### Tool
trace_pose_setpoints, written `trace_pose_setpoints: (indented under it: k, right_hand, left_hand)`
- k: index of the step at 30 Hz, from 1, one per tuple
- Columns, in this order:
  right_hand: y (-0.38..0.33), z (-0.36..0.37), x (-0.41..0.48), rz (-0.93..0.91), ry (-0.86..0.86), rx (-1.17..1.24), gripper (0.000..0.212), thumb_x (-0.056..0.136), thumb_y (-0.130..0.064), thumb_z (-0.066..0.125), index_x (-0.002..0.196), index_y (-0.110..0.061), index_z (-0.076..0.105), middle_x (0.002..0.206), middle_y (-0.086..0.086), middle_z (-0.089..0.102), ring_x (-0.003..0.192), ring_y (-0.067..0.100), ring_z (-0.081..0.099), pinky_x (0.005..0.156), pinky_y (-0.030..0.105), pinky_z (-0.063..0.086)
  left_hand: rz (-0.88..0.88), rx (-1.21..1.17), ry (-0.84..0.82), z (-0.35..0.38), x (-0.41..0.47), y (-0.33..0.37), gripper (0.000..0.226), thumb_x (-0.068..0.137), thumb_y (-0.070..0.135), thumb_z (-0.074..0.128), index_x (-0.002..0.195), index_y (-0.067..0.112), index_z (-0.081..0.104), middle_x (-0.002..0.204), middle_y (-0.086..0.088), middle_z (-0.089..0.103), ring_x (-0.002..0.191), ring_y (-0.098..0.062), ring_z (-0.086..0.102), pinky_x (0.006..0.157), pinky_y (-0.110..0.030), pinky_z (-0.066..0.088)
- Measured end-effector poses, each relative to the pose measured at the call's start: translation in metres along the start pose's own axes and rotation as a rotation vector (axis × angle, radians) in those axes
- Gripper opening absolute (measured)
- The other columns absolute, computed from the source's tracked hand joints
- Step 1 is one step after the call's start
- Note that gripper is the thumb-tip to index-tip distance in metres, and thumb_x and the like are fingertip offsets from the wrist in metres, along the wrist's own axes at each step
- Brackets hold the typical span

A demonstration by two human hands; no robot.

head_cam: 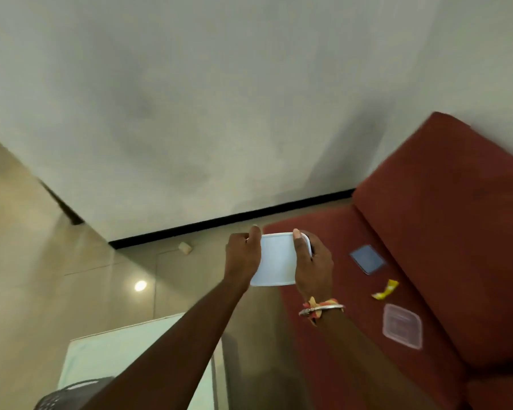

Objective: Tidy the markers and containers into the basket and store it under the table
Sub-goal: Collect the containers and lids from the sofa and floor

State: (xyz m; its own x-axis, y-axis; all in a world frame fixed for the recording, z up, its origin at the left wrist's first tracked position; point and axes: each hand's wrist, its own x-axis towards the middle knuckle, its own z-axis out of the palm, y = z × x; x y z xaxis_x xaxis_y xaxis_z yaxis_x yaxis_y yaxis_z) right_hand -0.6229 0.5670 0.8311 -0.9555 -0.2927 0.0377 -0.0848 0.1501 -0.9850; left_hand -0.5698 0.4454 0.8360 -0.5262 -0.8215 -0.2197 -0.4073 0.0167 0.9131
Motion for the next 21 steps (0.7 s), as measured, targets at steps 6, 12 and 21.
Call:
trace_pose_setpoints:
  k: [6,12,21]
  right_hand:
    - [-0.007,0.106,0.041,-0.023,-0.165,-0.013,0.028,0.099,-0.038,0.051,0.092,-0.017,0.066,0.081,-0.006,0.063,0.072,0.005,0.058,0.060,0.012,0.040]
    - [-0.008,0.206,0.121,0.018,-0.329,0.027,0.022,0.096,-0.046,0.054,0.087,-0.030,0.067,0.079,-0.008,0.067,0.076,0.012,0.064,0.066,0.033,0.051]
    - [-0.045,0.380,0.231,0.131,-0.532,0.069,0.031,0.093,-0.054,0.054,0.093,-0.025,0.068,0.086,-0.005,0.069,0.084,0.018,0.064,0.074,0.038,0.051]
  left_hand:
    - [-0.031,0.000,0.135,-0.062,0.084,-0.012,0.048,0.095,0.041,0.042,0.058,0.012,0.042,0.059,-0.009,0.049,0.059,-0.022,0.051,0.058,-0.032,0.035]
    - [-0.055,-0.205,0.207,-0.100,0.168,0.000,0.048,0.098,0.049,0.051,0.061,0.021,0.065,0.062,0.003,0.068,0.054,-0.006,0.063,0.050,-0.016,0.045]
    - [-0.030,-0.339,0.527,-0.173,0.316,0.030,0.018,0.089,0.036,0.071,0.079,0.021,0.076,0.081,0.008,0.074,0.072,-0.008,0.067,0.058,-0.019,0.052]
